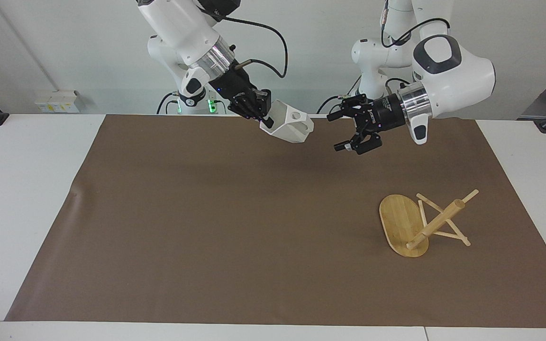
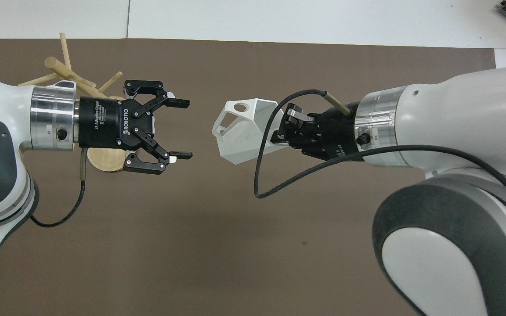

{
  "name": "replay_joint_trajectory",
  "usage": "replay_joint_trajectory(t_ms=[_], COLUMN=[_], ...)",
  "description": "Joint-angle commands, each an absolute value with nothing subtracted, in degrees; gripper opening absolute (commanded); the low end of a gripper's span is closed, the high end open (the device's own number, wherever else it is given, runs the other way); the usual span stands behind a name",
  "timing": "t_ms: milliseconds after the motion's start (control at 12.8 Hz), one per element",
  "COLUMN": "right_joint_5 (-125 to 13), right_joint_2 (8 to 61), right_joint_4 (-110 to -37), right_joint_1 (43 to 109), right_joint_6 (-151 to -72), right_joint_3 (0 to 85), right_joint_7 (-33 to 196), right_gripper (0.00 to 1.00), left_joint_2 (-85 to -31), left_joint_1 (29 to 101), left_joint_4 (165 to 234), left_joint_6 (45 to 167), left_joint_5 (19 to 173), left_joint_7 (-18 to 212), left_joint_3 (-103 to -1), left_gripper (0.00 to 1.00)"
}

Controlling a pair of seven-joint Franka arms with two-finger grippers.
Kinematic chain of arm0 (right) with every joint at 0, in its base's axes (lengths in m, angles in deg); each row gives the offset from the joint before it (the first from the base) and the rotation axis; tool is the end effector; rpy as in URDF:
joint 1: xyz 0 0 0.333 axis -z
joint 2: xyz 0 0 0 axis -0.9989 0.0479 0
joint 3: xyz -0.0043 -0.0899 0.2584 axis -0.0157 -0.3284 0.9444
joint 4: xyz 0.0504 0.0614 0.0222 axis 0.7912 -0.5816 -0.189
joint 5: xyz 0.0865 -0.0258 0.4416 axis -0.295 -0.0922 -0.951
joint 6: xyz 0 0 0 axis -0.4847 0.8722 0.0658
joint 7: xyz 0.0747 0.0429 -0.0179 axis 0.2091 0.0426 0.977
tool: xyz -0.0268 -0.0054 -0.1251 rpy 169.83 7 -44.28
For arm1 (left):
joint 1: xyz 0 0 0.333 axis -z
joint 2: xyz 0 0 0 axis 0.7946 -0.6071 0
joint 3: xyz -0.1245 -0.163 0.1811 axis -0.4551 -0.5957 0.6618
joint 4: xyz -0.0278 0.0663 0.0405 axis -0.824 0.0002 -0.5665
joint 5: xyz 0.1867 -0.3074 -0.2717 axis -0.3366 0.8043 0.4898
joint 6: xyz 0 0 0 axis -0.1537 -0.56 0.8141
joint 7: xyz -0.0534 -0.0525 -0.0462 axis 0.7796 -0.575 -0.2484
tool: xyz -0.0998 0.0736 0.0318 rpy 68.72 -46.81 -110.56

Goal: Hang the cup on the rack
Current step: 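Carry the cup with the right gripper while the left gripper approaches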

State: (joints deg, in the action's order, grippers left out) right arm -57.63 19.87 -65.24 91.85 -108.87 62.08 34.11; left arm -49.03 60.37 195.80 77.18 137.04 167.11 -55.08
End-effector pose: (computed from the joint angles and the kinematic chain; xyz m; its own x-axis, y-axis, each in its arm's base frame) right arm 0.5948 0.2896 0.5593 0.9114 -0.3873 -0.1392 -0.3929 -0.7178 -0.5748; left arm 0.6049 -0.2344 0.4899 -0.0785 0.4508 -0.8892 0.9969 0.0358 -0.0698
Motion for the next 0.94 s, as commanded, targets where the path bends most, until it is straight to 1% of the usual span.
replay_joint_trajectory(t_ms=[0,313,860], right_joint_5=[-59.17,-59.17,-59.17], right_joint_2=[19.9,20.25,20.34], right_joint_4=[-66.1,-67.33,-67.33], right_joint_1=[92.35,92.26,92.26], right_joint_6=[-110.31,-113.03,-113.04], right_joint_3=[63.92,66.38,66.47], right_joint_7=[33.74,32.16,32.15], right_gripper=[0.0,0.0,0.0], left_joint_2=[-48.82,-47.77,-45.93], left_joint_1=[62.02,64.21,62.55], left_joint_4=[196.51,198.61,201.69], left_joint_6=[78.83,77.34,70.23], left_joint_5=[138.39,138.39,136.46], left_joint_7=[167.95,168.21,168.74], left_joint_3=[-54.63,-54.54,-54.1], left_gripper=[1.0,1.0,1.0])
